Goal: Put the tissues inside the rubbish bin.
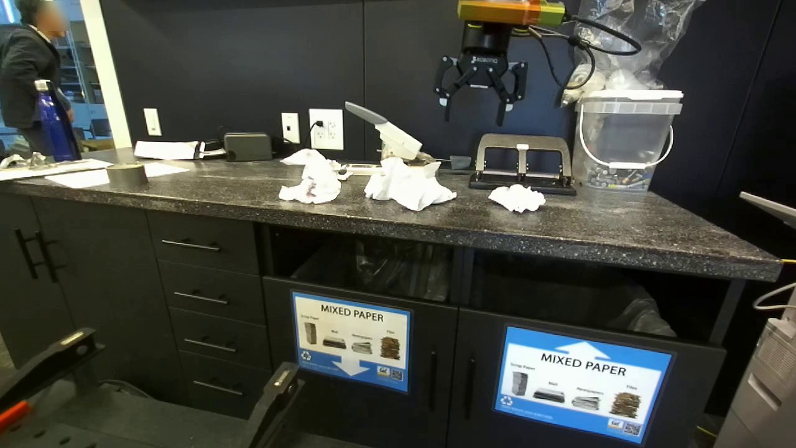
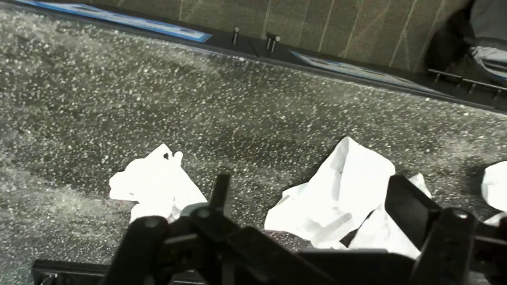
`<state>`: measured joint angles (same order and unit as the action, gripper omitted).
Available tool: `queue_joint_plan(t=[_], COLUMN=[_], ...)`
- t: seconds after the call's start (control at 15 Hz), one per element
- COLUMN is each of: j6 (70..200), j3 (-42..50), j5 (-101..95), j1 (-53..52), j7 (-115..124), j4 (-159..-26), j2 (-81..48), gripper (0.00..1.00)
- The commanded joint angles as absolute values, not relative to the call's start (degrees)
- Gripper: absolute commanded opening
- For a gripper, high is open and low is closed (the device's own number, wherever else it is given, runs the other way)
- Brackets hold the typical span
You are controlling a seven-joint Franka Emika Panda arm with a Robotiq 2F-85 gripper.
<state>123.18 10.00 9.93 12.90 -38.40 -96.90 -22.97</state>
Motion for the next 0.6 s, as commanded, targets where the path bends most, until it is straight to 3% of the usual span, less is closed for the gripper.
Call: queue_joint_plan(t=[0.0,0.53], j6=[123.4,125.6], j3=[7.0,2.7], j5=[9.8,9.1], j1=[17.5,23.5], j7=[-40.9,-41.7], j4=[-83.7,-68.6], j2=[-33.2,-49.0], gripper=[1.0,1.0])
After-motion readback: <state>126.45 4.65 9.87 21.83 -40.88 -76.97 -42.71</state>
